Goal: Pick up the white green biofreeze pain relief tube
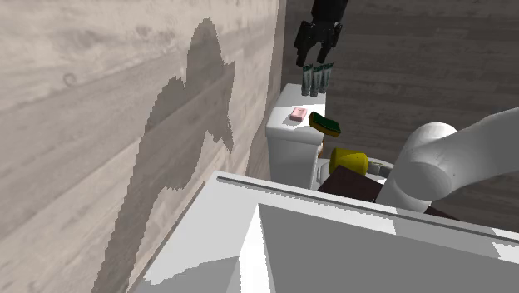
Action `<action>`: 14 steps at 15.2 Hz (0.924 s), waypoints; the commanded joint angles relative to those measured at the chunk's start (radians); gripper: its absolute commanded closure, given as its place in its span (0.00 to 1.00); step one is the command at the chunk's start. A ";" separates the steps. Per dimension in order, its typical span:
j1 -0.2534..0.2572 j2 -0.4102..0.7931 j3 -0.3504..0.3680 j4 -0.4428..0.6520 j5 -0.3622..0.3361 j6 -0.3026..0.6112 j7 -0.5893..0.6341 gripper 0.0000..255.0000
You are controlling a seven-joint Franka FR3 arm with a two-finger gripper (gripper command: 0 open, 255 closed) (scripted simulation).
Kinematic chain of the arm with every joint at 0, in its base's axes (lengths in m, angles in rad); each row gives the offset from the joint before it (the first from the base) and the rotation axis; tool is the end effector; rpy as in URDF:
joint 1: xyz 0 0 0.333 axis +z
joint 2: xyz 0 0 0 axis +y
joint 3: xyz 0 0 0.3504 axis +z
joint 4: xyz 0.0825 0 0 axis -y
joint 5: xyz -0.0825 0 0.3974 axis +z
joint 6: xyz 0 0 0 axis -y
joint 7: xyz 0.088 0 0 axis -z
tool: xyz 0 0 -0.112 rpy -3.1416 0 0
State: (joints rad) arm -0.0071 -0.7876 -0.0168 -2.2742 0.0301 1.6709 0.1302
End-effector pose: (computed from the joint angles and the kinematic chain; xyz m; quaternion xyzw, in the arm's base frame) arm 0.3059 -0.0066 0.6604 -0.9927 0.0748 -0.0907 0.0261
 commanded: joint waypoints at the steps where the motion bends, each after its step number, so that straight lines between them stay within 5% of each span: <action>1: 0.000 0.000 0.000 0.000 0.000 0.000 0.000 0.00; 14: -0.188 0.484 0.046 0.330 -0.046 0.110 0.475 0.00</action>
State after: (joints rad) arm -0.1822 -0.3365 0.0290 -1.9756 -0.0104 1.7844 0.5645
